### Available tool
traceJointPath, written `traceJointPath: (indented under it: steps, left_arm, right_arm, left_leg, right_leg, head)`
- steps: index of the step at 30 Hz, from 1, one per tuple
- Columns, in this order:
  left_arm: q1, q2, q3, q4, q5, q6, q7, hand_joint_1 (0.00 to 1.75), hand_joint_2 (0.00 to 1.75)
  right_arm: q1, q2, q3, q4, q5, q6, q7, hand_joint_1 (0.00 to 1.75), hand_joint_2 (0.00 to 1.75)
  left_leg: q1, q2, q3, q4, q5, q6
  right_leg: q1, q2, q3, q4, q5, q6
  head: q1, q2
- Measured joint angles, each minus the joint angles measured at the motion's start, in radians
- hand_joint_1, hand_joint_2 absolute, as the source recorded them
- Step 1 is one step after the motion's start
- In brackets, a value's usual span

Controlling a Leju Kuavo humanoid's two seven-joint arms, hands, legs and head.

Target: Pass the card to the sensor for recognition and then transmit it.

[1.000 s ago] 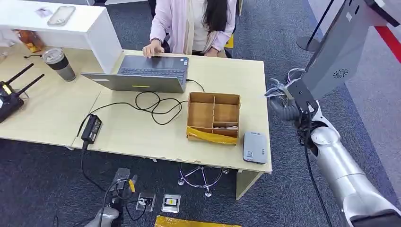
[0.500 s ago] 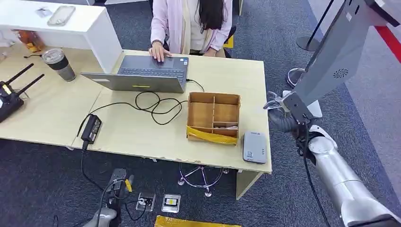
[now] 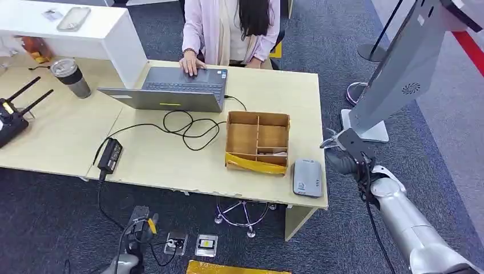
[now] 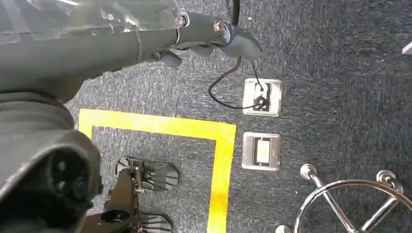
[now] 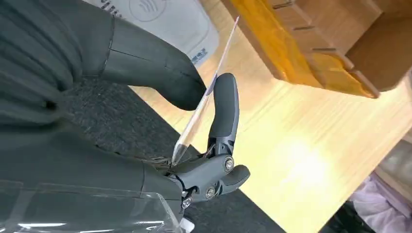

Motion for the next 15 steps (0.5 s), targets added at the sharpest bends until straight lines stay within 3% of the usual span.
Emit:
traceJointPath:
  steps: [15]
  left_arm:
    - [0.001, 0.006, 0.000, 0.000, 0.020, 0.018, 0.000, 0.00, 0.00]
  right_arm:
    - [0.035, -0.008, 0.013, 0.045, 0.036, -0.018, -0.021, 1.75, 1.75]
  left_leg:
    - [0.000, 0.000, 0.000, 0.000, 0.000, 0.000]
  right_leg:
    - [0.000, 0.000, 0.000, 0.000, 0.000, 0.000]
  head:
    - [0.000, 0.000]
